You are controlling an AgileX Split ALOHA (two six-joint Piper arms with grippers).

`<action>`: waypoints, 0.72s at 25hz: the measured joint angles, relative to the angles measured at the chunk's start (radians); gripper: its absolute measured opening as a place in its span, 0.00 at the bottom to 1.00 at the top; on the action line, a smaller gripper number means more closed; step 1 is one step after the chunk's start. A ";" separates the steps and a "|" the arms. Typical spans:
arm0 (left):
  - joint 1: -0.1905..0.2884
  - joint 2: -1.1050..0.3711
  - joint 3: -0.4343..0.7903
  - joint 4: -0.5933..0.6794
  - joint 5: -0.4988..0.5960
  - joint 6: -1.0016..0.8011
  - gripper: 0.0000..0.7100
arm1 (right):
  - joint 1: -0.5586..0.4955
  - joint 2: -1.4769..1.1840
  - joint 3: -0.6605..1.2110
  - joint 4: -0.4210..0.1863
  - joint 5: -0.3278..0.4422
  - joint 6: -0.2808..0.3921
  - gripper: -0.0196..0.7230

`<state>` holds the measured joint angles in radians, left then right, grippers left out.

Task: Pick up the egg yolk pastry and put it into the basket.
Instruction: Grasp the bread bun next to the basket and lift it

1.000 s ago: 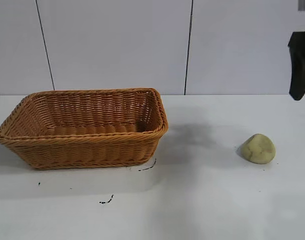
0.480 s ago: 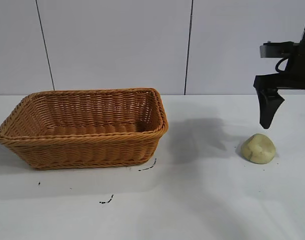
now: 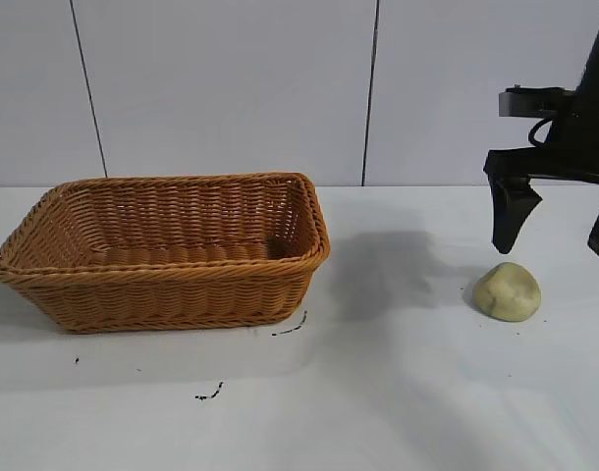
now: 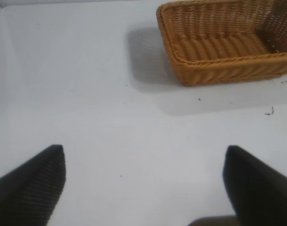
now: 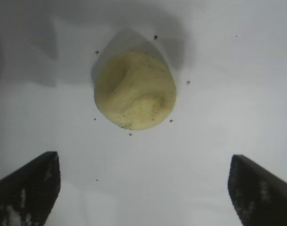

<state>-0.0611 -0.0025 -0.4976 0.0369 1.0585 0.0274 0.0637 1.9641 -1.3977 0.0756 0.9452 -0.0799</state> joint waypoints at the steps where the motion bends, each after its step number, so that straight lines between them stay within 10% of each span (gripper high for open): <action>1: 0.000 0.000 0.000 0.000 0.000 0.000 0.98 | 0.013 0.000 0.000 -0.010 -0.006 0.000 0.96; 18: 0.000 0.000 0.000 0.000 0.000 0.000 0.98 | 0.041 0.169 0.000 -0.064 -0.187 0.052 0.96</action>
<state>-0.0611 -0.0025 -0.4976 0.0369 1.0585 0.0274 0.1049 2.1326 -1.3977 0.0113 0.7581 -0.0282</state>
